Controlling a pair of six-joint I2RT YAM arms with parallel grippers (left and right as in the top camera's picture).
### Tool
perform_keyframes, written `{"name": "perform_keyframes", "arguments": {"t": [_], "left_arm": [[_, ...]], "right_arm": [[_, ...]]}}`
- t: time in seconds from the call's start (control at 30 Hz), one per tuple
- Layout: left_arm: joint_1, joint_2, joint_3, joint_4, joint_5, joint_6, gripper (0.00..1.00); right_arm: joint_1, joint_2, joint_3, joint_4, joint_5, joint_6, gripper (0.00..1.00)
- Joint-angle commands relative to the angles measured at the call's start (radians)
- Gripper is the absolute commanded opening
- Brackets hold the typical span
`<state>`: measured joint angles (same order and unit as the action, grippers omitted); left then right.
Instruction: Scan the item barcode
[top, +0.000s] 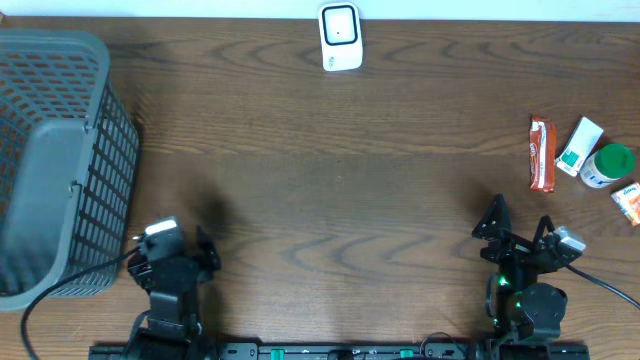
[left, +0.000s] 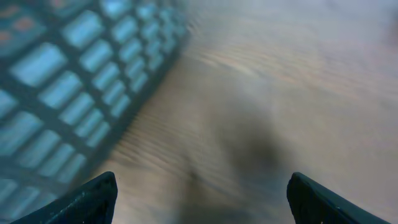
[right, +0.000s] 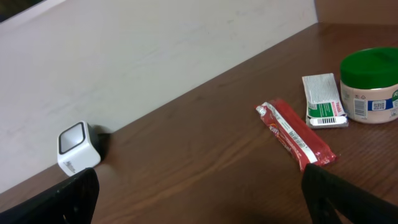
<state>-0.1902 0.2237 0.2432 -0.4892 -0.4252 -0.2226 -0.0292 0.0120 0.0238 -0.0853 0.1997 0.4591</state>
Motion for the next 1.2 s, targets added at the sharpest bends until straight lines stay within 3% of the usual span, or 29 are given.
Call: {"name": "perform_keyframes", "arguments": {"t": [0.0, 0.4, 0.83, 1.17], "left_arm": [[0.064, -0.044, -0.021, 0.137, 0.011, -0.027, 0.88], [0.138, -0.183, -0.206, 0.431, 0.062, -0.027, 0.88], [0.147, -0.222, -0.239, 0.439, 0.164, 0.040, 0.88], [0.147, -0.218, -0.239, 0.440, 0.163, 0.042, 0.87]], "right_arm": [[0.009, -0.006, -0.005, 0.003, 0.012, -0.015, 0.99], [0.009, -0.006, -0.005, 0.003, 0.012, -0.015, 0.99], [0.009, -0.006, -0.005, 0.003, 0.012, -0.015, 0.99], [0.009, -0.006, -0.005, 0.003, 0.012, -0.015, 0.99]]}}
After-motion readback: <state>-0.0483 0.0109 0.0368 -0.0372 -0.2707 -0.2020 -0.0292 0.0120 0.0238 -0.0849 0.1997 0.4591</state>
